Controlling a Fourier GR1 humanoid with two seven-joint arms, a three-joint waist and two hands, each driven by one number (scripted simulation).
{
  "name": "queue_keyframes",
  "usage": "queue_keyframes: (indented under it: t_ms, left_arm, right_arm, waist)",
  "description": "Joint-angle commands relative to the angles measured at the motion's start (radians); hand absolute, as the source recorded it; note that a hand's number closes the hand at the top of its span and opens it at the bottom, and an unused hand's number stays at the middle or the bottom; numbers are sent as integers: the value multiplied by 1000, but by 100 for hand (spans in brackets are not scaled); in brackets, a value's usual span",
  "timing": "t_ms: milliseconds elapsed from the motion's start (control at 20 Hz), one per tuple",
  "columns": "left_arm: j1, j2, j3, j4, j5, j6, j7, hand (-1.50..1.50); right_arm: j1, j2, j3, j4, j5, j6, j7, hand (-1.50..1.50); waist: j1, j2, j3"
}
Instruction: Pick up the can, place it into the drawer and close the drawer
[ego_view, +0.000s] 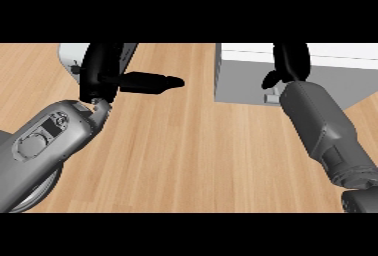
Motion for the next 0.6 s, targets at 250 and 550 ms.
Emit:
queue_keyframes:
  t_ms: [250, 550]
  left_arm:
    - [50, 27, 30, -19, -1, -31, -21, -150]
    - [70, 21, 34, -36, -20, -5, -20, -150]
  right_arm:
    - [-107, 53, -166, -41, -211, 63, -173, -150]
    - [-112, 94, -274, -60, -346, 124, -291, -150]
  waist:
    - [10, 7, 6]
    - [-6, 1, 6]
